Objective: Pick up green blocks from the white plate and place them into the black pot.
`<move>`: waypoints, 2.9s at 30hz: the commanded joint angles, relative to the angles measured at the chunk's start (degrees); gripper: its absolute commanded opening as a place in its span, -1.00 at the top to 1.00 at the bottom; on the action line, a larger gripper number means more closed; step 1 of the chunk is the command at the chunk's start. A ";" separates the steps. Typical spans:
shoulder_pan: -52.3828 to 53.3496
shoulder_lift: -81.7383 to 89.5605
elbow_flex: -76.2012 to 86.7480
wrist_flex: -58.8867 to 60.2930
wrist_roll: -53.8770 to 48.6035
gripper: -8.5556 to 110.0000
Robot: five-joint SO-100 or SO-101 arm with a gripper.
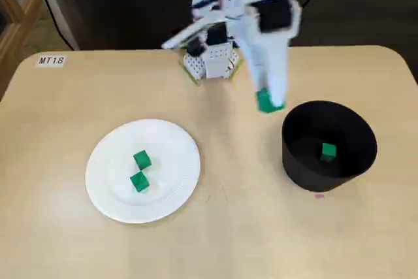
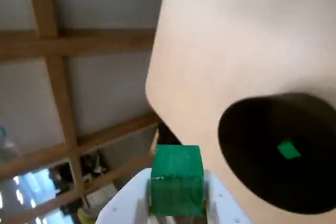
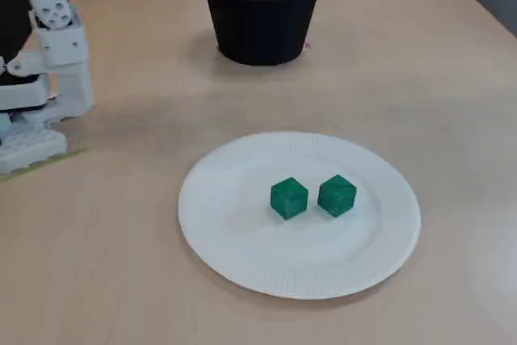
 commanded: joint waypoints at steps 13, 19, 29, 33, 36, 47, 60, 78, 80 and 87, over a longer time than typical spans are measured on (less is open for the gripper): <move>-10.72 10.90 53.09 -42.01 2.29 0.90; -10.99 10.72 52.65 -42.01 2.02 0.49; -9.93 9.76 46.14 -35.77 0.44 0.56; -5.54 9.67 40.69 -28.83 0.79 0.90; 0.88 9.49 36.91 -21.36 2.81 0.90; 29.44 9.05 36.47 -8.00 23.99 0.90; 44.03 -3.60 31.11 2.55 33.84 0.90; 45.00 -28.39 7.21 17.05 28.56 0.26; 45.18 -31.99 3.96 17.05 28.65 0.26; 46.32 -41.40 -5.27 17.05 28.56 0.25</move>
